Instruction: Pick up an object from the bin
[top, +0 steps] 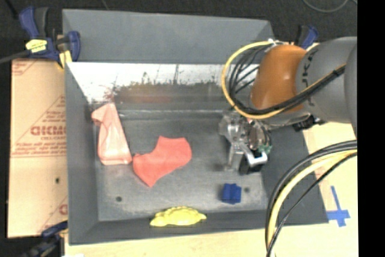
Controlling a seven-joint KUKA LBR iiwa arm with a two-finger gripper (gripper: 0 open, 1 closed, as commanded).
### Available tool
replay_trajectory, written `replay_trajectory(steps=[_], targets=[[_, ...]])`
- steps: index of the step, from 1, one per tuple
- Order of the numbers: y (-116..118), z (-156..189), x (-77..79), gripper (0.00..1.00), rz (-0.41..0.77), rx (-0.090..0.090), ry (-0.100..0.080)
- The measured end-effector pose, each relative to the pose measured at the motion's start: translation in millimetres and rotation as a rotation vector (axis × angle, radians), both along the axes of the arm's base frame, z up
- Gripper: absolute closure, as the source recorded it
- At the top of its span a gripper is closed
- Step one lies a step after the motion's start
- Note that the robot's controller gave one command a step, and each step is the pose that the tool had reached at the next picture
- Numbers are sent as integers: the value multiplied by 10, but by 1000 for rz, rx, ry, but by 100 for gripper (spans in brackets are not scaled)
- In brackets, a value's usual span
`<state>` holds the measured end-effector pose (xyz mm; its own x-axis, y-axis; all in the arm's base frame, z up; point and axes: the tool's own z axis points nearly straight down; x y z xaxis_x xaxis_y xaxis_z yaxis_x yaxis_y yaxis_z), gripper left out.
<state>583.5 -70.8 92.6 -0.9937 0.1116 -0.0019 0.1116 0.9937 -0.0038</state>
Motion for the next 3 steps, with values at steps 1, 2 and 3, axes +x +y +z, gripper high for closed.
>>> replay_trajectory(steps=[1, 2, 3], targets=[[212, -116, 332, 0, 83, 3, -5], [39, 211, 60, 0, 103, -1, 0], [401, 117, 234, 0, 115, -4, -12]])
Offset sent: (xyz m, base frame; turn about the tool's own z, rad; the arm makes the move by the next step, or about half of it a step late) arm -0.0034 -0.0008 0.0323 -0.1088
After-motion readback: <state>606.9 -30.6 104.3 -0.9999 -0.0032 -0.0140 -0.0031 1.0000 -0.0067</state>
